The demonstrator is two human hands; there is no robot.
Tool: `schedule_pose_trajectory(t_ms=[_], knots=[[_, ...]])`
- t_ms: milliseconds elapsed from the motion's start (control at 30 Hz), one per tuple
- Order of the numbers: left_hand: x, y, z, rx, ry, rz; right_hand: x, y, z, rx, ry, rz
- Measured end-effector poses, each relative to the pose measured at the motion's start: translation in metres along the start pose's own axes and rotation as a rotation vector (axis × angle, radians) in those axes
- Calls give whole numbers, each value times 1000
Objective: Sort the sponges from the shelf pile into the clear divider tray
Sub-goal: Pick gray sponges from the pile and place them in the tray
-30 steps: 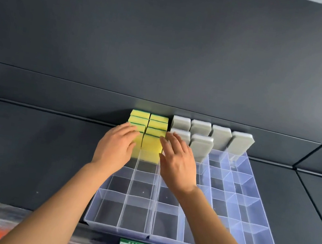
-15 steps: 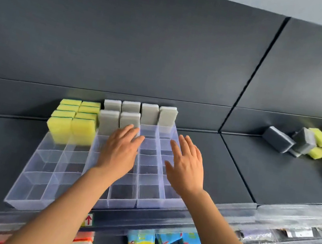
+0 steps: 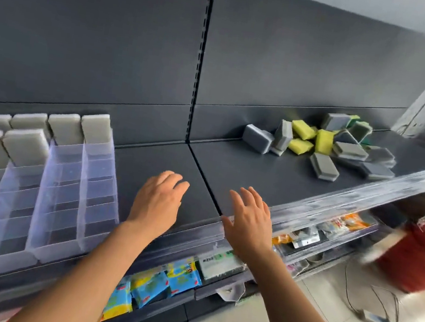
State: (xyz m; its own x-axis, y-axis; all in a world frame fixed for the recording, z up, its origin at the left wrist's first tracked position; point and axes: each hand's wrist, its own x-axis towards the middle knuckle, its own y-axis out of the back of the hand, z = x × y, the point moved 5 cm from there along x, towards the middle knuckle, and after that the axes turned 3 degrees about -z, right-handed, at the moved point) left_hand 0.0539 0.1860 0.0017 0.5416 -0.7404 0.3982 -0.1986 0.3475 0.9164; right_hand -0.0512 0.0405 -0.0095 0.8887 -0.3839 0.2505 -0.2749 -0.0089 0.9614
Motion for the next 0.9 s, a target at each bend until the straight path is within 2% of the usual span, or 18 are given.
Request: schedule_pose_trajectory(t_ms=[433,600,900], knots=[[125,-78,112,-97,-169,-58,24,0,168,-52,-235,-38],[191,-106,137,-112,-182,-79,62,-4,229,-69,-292,-73],[300,-142,167,-143,-106,-93,122,-12,315,-58,-393,-81]])
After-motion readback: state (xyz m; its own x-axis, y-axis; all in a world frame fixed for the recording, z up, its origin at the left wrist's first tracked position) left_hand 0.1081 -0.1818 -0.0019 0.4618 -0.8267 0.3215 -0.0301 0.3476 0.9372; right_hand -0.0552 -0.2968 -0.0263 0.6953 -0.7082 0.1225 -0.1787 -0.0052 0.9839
